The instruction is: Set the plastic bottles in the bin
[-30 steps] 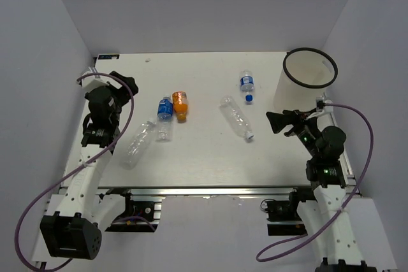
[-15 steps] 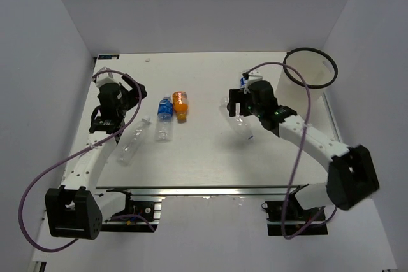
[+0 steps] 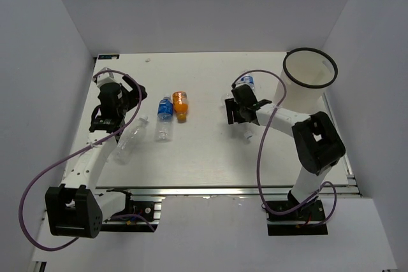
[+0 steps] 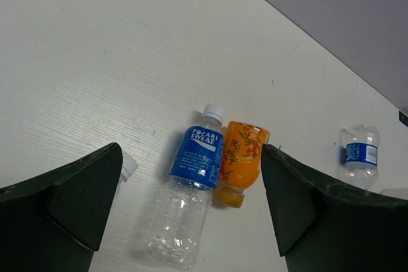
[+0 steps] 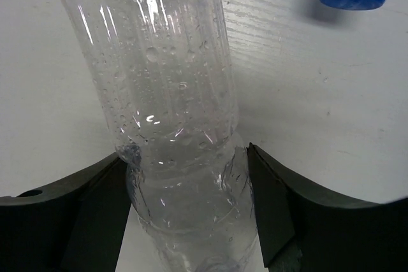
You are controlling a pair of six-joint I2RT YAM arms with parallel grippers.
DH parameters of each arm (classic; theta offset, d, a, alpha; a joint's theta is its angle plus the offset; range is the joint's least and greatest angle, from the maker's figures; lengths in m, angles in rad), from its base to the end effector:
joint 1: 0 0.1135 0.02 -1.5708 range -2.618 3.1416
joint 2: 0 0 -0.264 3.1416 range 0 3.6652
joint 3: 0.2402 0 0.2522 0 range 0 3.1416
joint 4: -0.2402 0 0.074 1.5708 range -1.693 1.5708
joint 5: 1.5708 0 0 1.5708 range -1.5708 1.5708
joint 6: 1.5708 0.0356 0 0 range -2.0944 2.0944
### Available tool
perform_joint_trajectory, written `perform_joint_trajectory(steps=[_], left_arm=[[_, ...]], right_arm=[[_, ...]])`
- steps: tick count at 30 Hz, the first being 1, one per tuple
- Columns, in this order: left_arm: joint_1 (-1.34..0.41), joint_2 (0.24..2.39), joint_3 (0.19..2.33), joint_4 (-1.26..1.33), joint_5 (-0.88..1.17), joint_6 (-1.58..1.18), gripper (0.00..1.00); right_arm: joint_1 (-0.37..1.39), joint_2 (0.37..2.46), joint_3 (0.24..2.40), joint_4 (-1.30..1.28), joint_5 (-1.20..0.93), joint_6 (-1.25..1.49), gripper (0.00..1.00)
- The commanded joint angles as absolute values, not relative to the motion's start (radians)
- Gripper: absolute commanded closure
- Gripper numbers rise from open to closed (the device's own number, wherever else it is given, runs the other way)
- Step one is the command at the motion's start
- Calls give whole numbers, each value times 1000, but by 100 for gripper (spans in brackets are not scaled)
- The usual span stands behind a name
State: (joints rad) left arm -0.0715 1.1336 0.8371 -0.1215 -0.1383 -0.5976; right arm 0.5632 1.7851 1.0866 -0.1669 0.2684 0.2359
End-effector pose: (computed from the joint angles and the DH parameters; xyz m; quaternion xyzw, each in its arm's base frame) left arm 0.2596 -0.0137 0.2941 -0.2538 0.7979 -0.1238 0.5326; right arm 0.3201 0.1909 0.1774 -0.1059 0.9251 0.0175 0.3642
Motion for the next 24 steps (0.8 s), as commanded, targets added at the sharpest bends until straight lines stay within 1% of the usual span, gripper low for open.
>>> perform_joint_trajectory(steps=[1,2,4,6,8,9,11,12,14,15,19,20,21,22,24], left_arm=[[-71,1130,876,-133,-135,-586,2],[-72,1132,877,-135,-132,-586,2],[-72,1134,879,-135,-127,-584,2],[-72,1134,877,-135,-132,-584,2],[-72,1135,877,-135,-135,-584,2],[-71,1135,879,-135,-133,-583,2],[-72,1137,877,-133,-129,-583,2],[-72,1138,877,-133,-126,-583,2],[-72,1140,880,-136,-123,-583,2],[-71,1140,882,-141,-121,-581,2],[-72,1138,879,-137,-140,-580,2],[-72,1140,880,-137,-138,-580,2],[-72,1143,884,-141,-138,-580,2],[-72,1146,885,-144,-138,-580,2],[-72,1152,894,-152,-130,-580,2]], right_arm=[[568,1636,1132,-167,215,227,54],[568,1597,1138,-163,187,216,60],[568,1481,1158,-147,175,190,65],[566,1375,1199,-132,237,141,66],[557,1318,1236,-104,328,89,65],[531,1275,1249,-65,412,77,65],[480,1250,1287,-29,483,52,65],[404,1240,1301,-11,485,48,66],[310,1244,1324,37,432,44,65],[217,1259,1339,75,407,51,65],[86,1327,1330,224,370,45,63],[68,1351,1338,239,333,35,62],[34,1403,1365,247,318,37,55],[23,1429,1382,255,307,34,53],[11,1513,1432,235,360,54,51]])
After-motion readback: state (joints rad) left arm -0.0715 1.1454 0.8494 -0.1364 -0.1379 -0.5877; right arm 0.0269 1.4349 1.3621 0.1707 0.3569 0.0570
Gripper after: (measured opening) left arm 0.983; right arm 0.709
